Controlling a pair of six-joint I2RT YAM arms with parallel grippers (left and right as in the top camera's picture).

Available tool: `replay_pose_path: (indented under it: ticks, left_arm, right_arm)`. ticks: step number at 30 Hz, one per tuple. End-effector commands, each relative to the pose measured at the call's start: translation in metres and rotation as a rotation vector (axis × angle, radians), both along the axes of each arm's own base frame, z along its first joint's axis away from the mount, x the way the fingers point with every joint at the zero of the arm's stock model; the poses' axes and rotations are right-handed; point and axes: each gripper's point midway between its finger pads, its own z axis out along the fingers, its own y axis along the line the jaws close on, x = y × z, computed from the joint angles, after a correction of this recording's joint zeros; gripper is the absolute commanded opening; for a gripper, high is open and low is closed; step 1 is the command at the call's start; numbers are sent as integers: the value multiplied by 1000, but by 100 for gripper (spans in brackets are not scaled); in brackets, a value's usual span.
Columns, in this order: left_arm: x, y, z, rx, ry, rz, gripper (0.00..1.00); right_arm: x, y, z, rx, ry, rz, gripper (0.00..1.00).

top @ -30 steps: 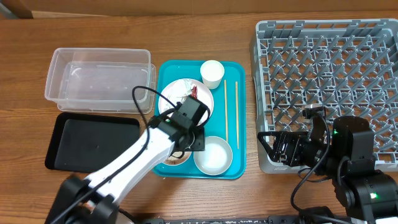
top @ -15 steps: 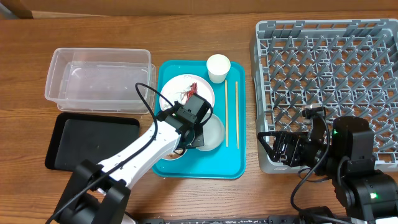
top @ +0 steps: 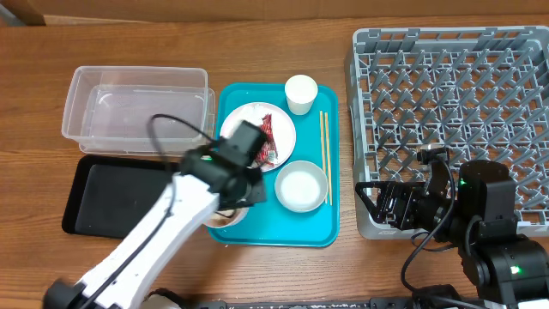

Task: Sort waste into correct bins and load items into the dishwasher
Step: 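Tip the pink bowl over the black tray to pour out rice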

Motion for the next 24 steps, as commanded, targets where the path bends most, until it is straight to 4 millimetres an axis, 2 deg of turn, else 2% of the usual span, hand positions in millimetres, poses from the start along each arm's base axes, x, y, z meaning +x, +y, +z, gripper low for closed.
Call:
replay_pose_path:
  ticks: [1, 5, 12, 17, 21, 23, 24]
  left_arm:
    - [7, 10, 37, -174, -64, -8, 4]
    - [19, 38, 60, -384, -118, -1, 4]
    - [36, 92, 79, -844, -263, 76, 4]
    - [46, 132, 75, -1056, -375, 182, 4]
    - [51, 145, 81, -1237, -426, 255, 4]
    - [51, 149, 79, -1240, -452, 251, 4]
    - [51, 150, 71, -1205, -444, 241, 4]
  right_arm:
    - [1, 2, 12, 4, -39, 14, 98]
    - [1, 2, 12, 4, -39, 14, 98]
    - [1, 2, 12, 5, -40, 14, 98]
    - [0, 2, 12, 4, -36, 14, 98]
    - [0, 2, 12, 4, -36, 14, 98]
    - [0, 2, 12, 4, -36, 14, 98]
    - [0, 2, 12, 4, -36, 14, 98]
